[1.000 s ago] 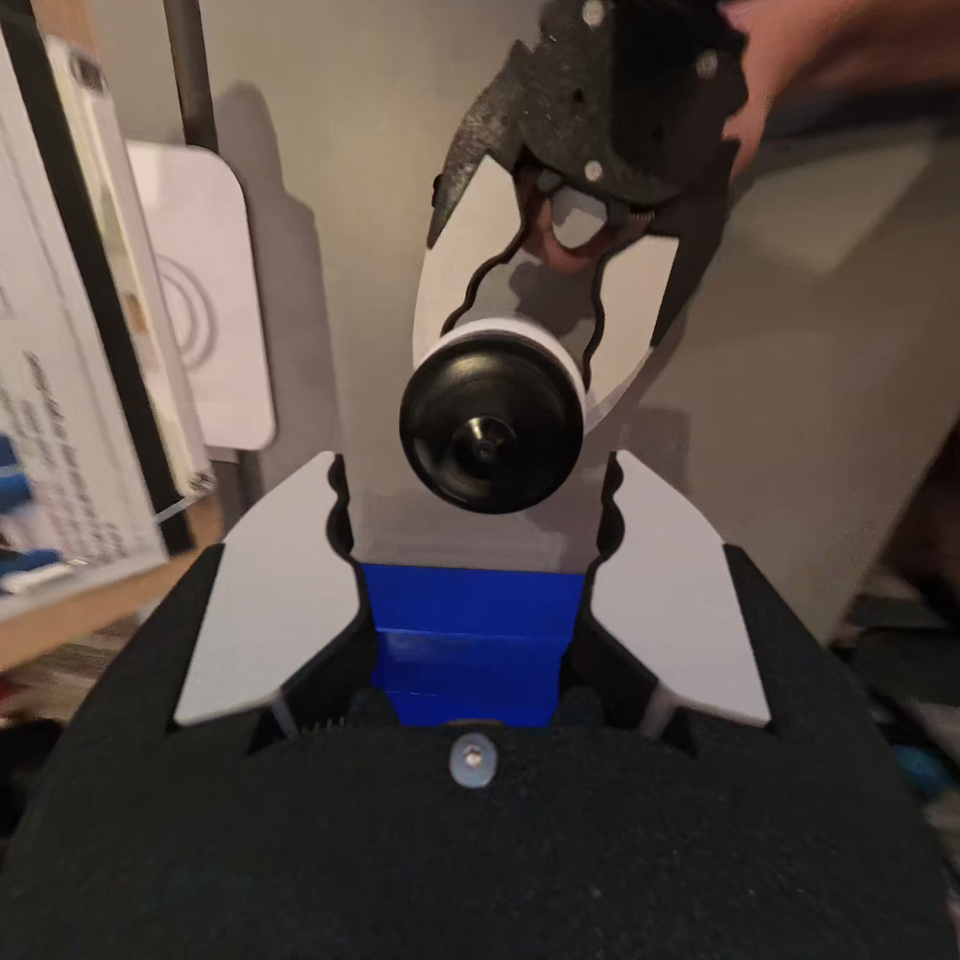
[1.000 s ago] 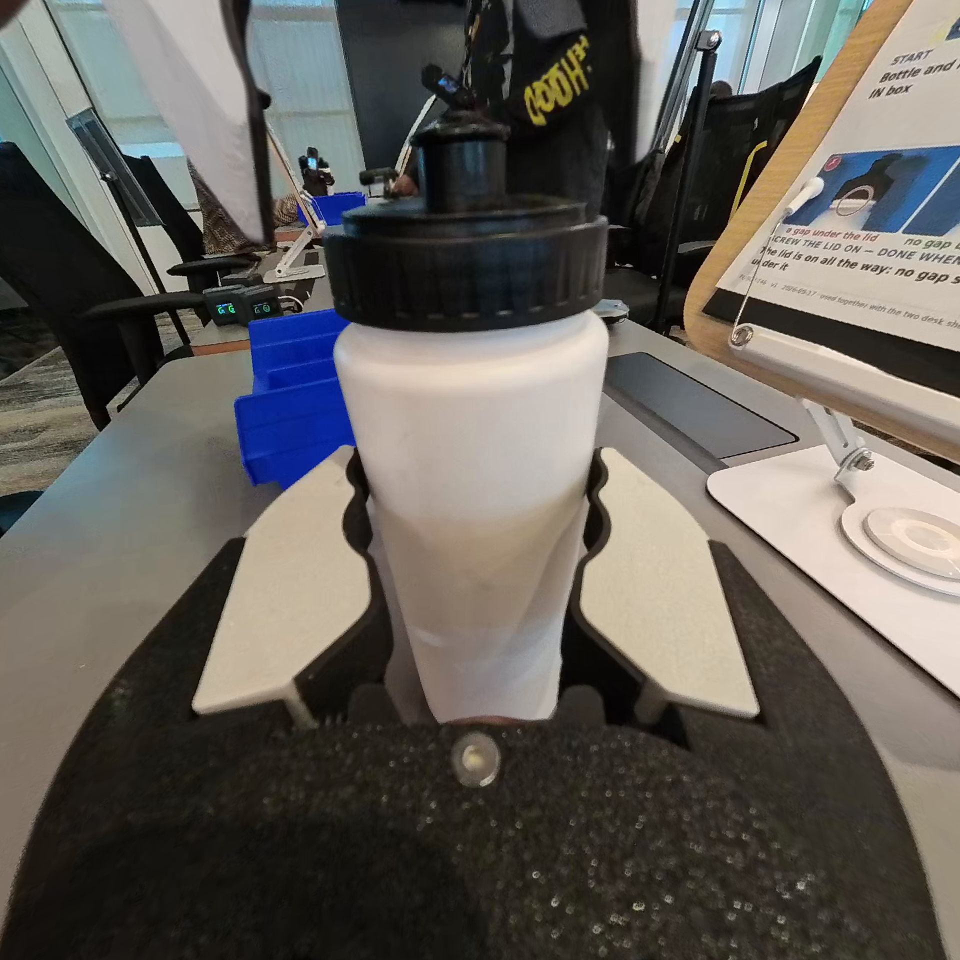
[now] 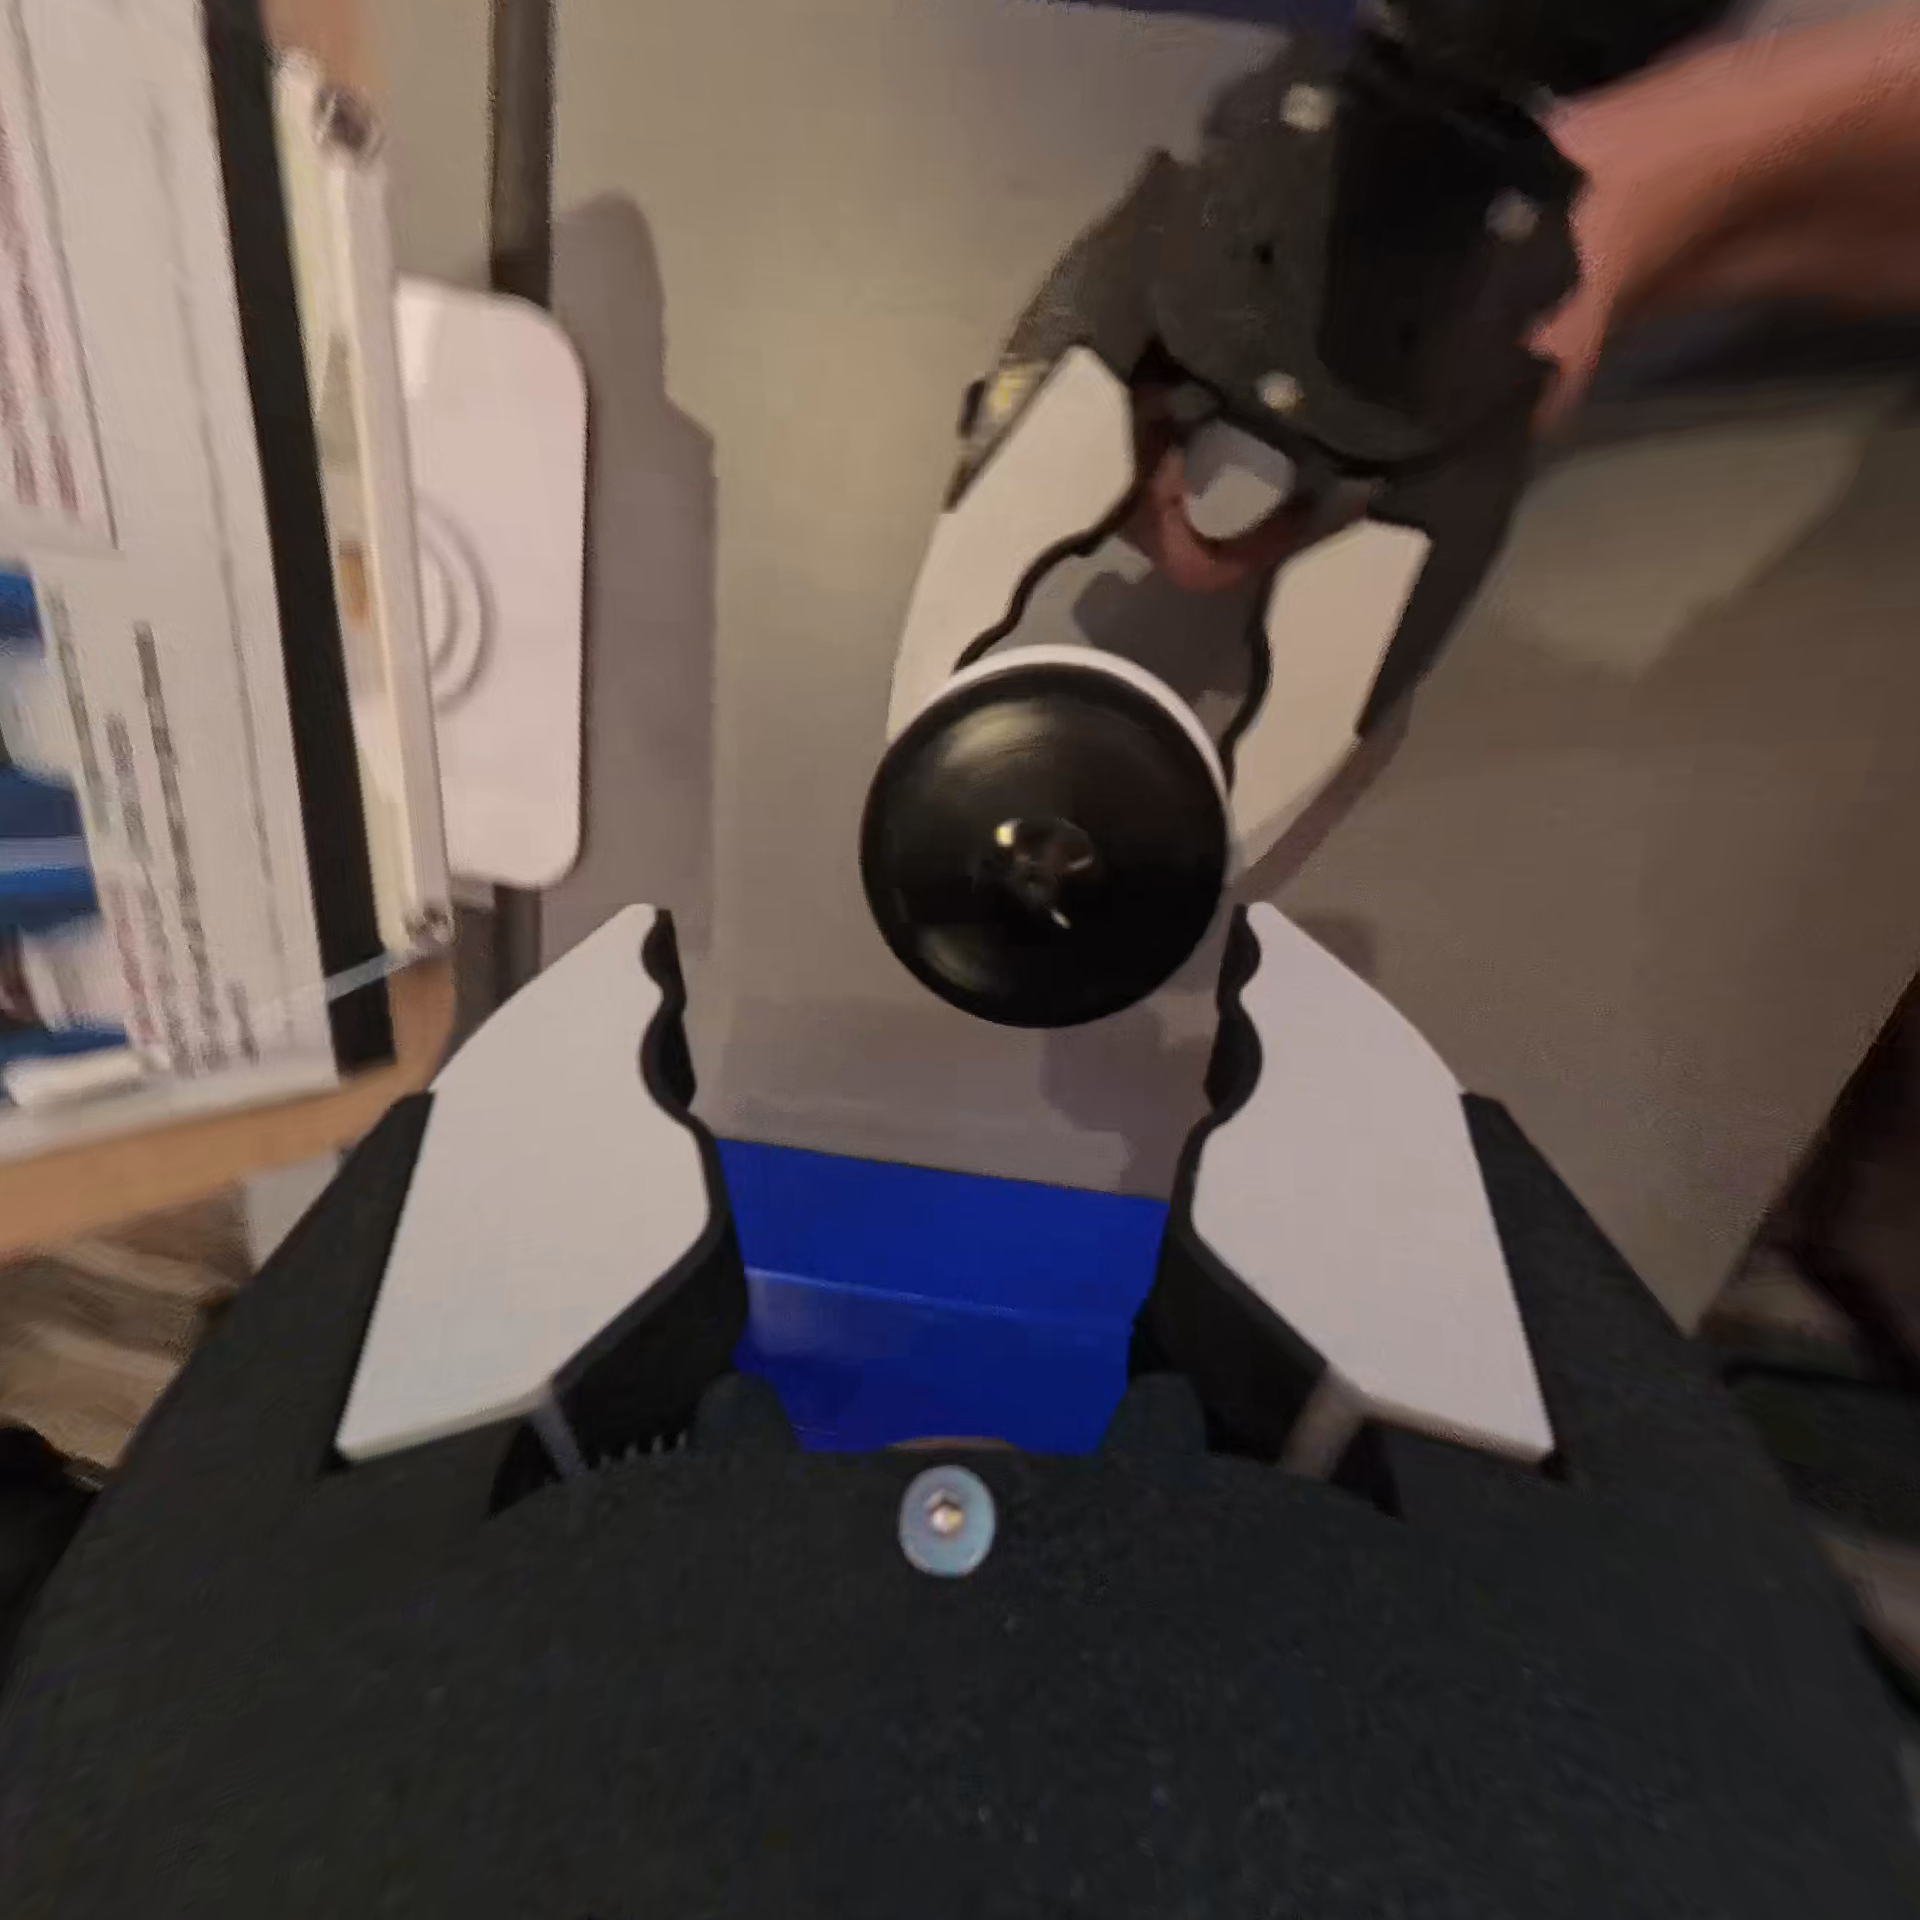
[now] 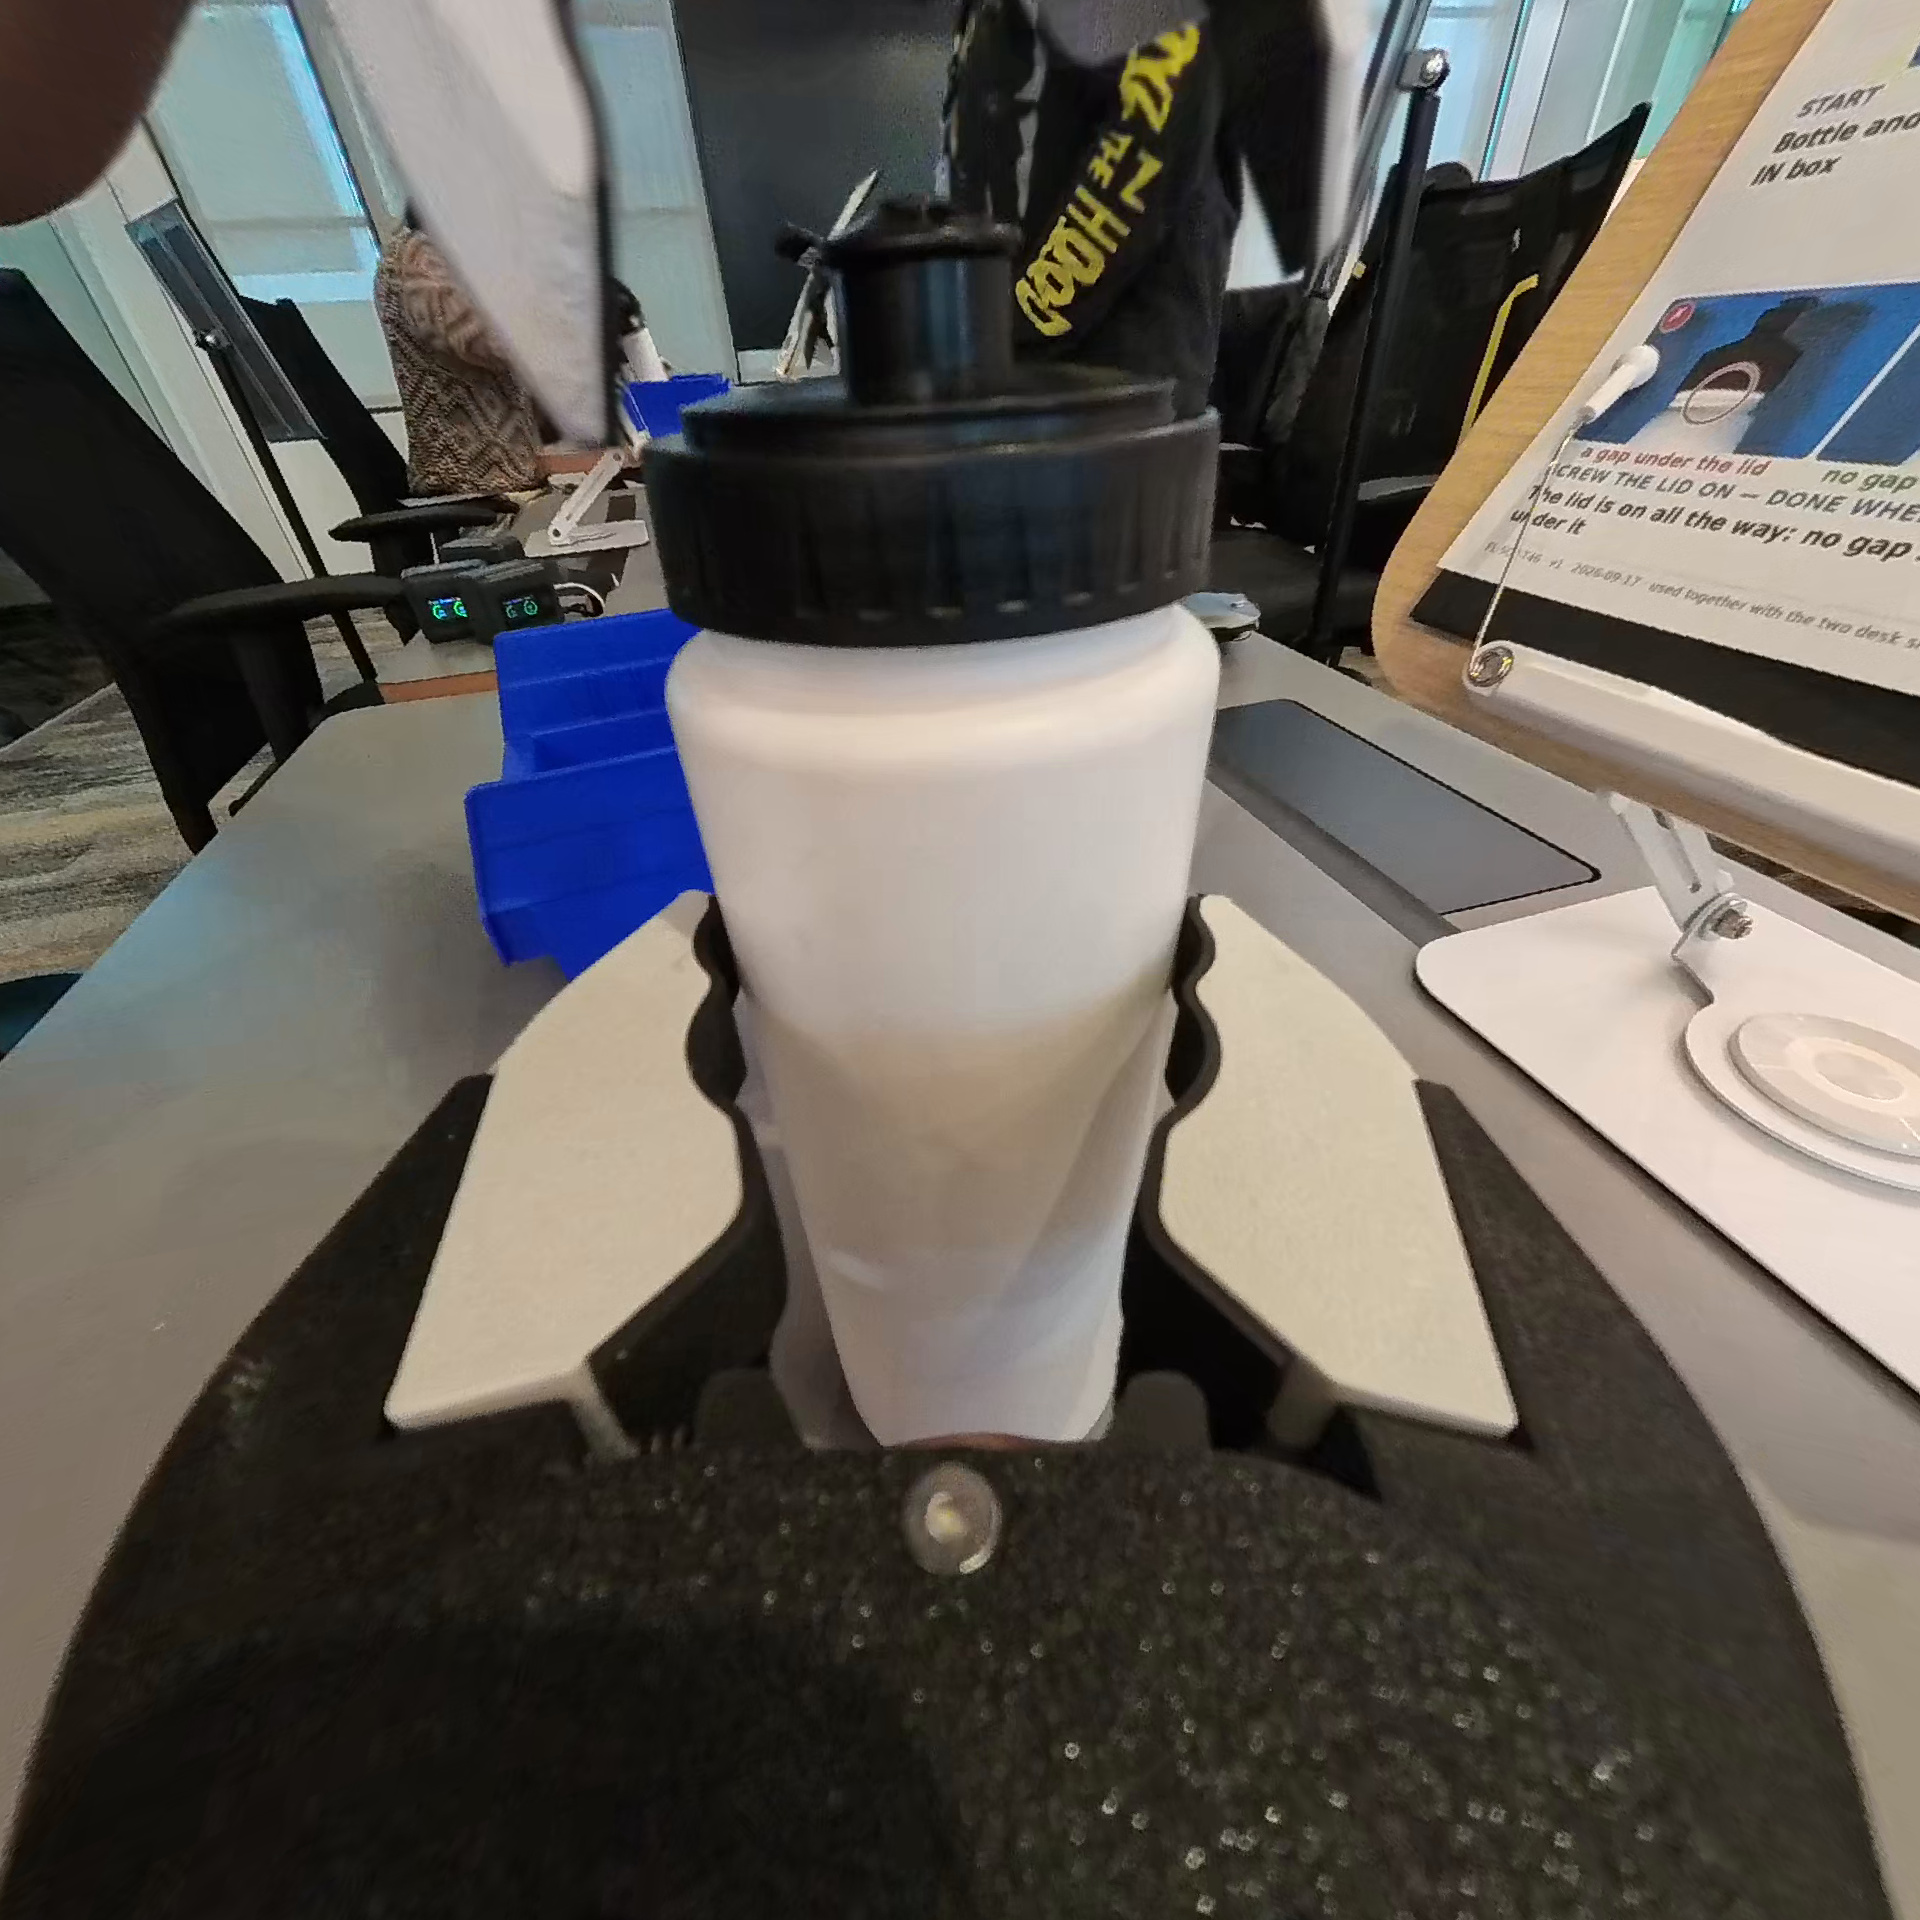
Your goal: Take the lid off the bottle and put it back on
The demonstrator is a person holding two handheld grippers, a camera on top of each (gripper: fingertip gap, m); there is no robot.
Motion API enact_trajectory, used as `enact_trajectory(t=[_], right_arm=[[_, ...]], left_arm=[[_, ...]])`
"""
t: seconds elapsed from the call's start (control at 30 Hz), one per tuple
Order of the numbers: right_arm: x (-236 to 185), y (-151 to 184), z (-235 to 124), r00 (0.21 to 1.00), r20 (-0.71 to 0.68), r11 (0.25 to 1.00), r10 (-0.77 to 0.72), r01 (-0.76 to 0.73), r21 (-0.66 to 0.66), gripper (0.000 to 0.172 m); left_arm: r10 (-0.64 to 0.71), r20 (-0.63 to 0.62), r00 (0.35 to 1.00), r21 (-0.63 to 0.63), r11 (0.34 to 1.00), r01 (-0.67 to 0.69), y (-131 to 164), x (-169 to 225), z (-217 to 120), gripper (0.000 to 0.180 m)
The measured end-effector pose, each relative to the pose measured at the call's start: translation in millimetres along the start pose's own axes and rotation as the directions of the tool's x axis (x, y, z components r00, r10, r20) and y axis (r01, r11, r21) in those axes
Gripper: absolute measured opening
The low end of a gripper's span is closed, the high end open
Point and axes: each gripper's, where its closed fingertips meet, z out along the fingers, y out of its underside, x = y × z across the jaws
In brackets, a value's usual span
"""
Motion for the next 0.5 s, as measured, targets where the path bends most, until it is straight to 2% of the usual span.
enact_trajectory(t=[0.1,0.2,0.27,0.37,0.5], right_arm=[[0,0,0,1.000,0.001,1.000,0.001,-0.001,0.000,0.081],[0,0,0,1.000,0.001,1.000,0.003,-0.003,0.000,0.081],[0,1,0,1.000,0.000,1.000,0.005,-0.005,-0.001,0.081],[1,1,-1,1.000,-0.006,1.000,0.007,-0.007,-0.007,0.080],[1,1,-1,1.000,-0.006,1.000,0.000,0.000,-0.008,0.080]], left_arm=[[0.233,-0.132,0.963,0.008,0.972,-0.234,0,22,4,0.096],[0.289,-0.145,0.946,-0.019,0.955,-0.294,-4,15,17,0.090],[0.275,-0.199,0.941,-0.048,0.956,-0.290,-3,13,22,0.076],[0.229,-0.217,0.949,-0.049,0.968,-0.245,-5,13,23,0.075],[-0.019,-0.150,0.989,-0.117,0.993,0.002,-4,15,22,0.075]])
